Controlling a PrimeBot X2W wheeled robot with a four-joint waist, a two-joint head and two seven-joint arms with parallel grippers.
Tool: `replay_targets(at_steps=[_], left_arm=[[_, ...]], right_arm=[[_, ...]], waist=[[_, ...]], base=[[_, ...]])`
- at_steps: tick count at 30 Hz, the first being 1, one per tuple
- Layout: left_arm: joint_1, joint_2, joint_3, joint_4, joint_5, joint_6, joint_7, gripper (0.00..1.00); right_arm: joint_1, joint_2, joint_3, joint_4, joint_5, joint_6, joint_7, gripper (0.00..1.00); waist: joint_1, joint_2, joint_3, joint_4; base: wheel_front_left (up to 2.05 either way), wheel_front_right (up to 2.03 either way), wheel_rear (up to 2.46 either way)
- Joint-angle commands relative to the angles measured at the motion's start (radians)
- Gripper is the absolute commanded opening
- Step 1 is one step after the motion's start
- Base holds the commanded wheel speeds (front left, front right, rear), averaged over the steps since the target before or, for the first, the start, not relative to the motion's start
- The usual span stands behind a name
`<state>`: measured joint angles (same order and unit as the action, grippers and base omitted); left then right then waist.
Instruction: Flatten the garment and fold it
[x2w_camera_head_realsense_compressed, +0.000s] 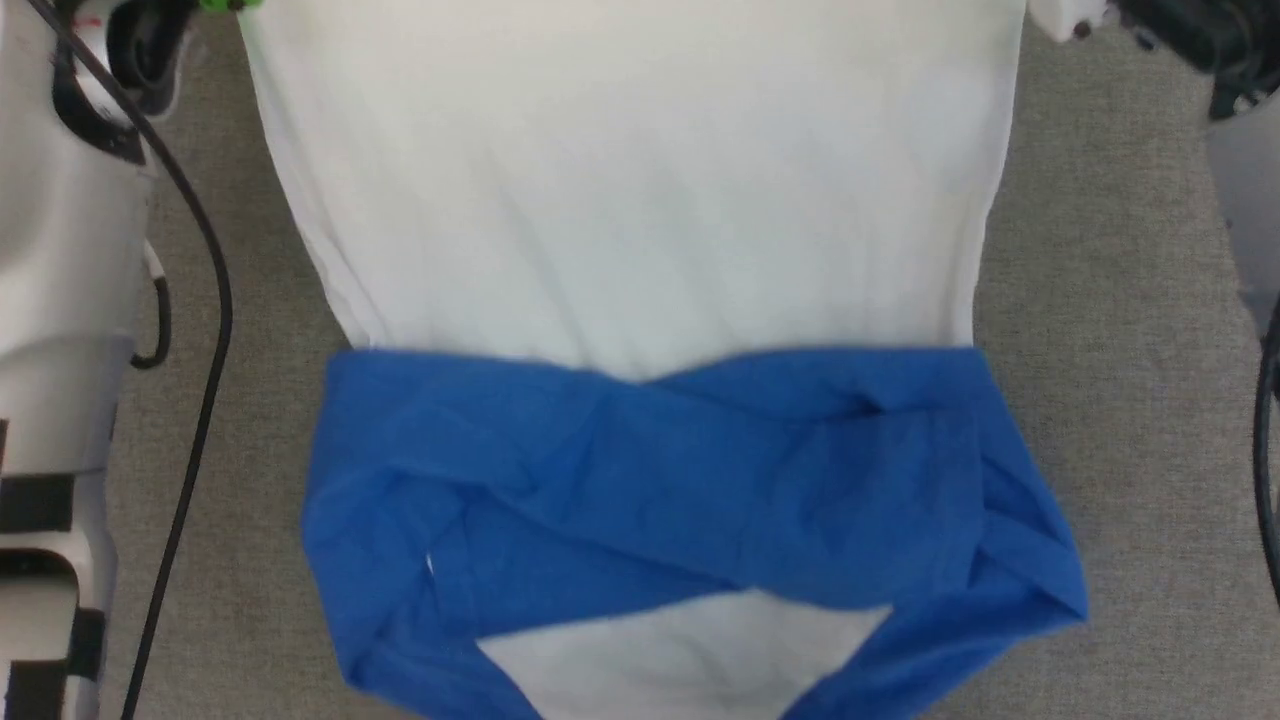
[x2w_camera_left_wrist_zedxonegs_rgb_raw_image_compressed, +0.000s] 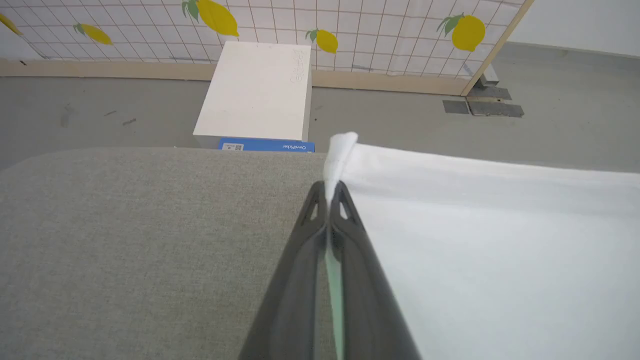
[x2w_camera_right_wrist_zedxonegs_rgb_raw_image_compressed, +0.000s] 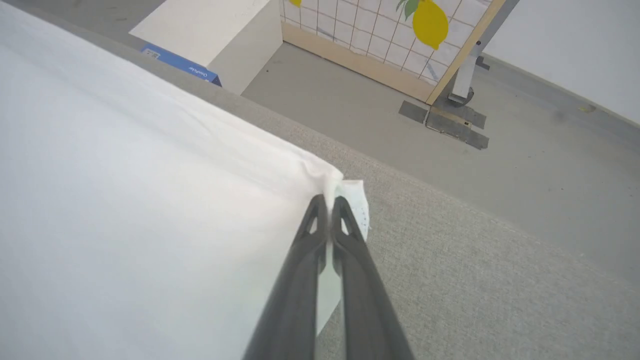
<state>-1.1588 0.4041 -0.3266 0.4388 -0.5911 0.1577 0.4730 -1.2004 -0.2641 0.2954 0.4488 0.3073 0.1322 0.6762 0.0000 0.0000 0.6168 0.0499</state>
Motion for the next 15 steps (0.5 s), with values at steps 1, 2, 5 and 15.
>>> replay_targets(at_steps=[1,2,5,15], left_arm=[[-0.041,0.011,0.008,0.006,0.014,-0.001,-0.028,0.00],[-0.055,0.010,0.010,0.008,0.018,-0.002,-0.043,0.00],[-0.102,0.002,0.012,0.016,0.031,-0.008,-0.096,0.00],[-0.074,-0.034,-0.009,0.099,0.011,-0.074,-0.188,0.00]], right_arm=[[-0.040,0.001,-0.018,0.008,-0.014,-0.002,-0.013,0.00],[-0.054,0.003,-0.025,0.012,-0.023,-0.002,-0.018,0.00],[-0.100,0.015,-0.052,0.030,-0.050,-0.002,-0.042,0.00],[-0.080,0.035,-0.067,0.095,-0.083,-0.002,-0.149,0.00]], waist=[[0.0000,0.0000,-0.003,0.002],[0.0000,0.0000,-0.003,0.002],[0.0000,0.0000,-0.002,0.003],[0.0000,0.0000,-0.069,0.006]], base=[[0.00,0.00,0.00],[0.00,0.00,0.00],[0.00,0.00,0.00],[0.00,0.00,0.00]])
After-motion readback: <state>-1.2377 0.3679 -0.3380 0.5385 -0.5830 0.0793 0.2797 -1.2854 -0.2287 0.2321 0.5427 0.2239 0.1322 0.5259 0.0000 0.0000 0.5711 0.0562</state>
